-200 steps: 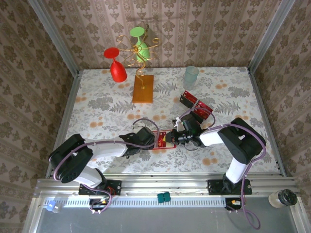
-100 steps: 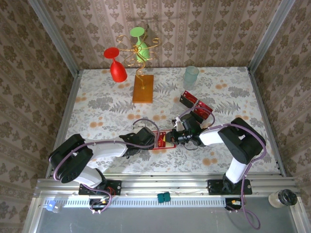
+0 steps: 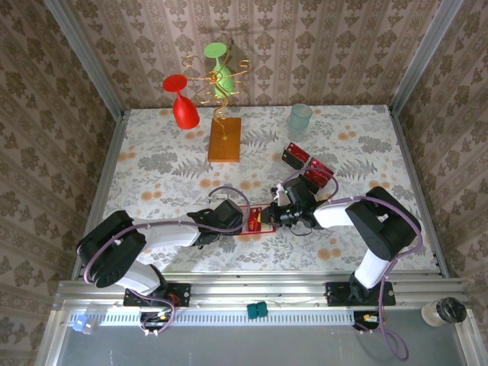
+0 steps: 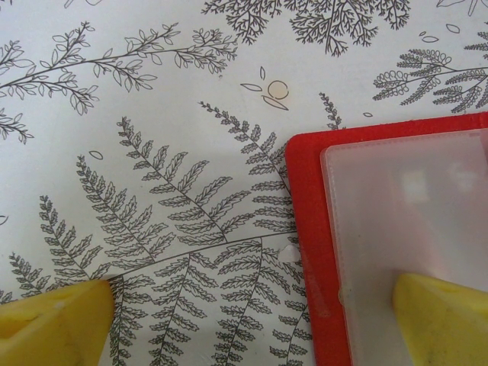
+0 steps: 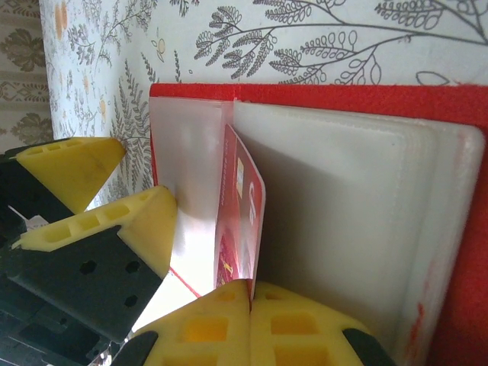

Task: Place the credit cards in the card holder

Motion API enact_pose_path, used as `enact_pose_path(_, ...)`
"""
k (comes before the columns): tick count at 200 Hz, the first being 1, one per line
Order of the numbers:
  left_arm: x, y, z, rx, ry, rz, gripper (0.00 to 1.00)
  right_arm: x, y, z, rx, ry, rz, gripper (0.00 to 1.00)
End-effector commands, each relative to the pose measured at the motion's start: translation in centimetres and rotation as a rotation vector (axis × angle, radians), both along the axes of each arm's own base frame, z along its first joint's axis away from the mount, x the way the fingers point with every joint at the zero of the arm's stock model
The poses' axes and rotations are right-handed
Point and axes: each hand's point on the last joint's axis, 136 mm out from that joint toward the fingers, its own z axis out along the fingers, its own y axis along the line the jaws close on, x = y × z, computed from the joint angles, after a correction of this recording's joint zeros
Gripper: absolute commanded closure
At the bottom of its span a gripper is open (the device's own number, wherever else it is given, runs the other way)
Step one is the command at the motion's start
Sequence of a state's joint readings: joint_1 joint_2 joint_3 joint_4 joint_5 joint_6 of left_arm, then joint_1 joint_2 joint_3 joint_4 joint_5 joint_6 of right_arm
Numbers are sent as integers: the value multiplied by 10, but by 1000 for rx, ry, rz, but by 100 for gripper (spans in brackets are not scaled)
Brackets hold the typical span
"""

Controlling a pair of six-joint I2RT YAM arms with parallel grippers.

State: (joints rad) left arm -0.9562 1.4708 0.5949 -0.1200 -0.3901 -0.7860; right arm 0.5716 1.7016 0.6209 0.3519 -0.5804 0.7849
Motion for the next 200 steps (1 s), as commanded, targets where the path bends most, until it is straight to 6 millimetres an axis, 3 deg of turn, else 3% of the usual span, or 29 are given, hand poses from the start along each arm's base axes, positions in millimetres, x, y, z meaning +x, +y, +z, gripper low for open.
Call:
enact_pose_path(1, -8, 13, -9, 54, 23, 3, 5, -17, -10, -24, -83, 96, 20, 100)
enact_pose_path(126, -9, 11, -12, 51, 27, 3, 5, -12, 3, -25, -98, 157, 73, 100)
enact_pose_path(171, -9, 10, -13, 45, 24, 6, 5, -10, 0, -4, -133, 115, 107, 62)
enact_pose_path(184, -9, 10, -13, 43, 23, 5, 5, -8, -6, 4, -165, 86, 105, 58)
enact_pose_path(200, -8, 10, -13, 43, 22, 7, 5, -4, -13, 12, -196, 55, 95, 61)
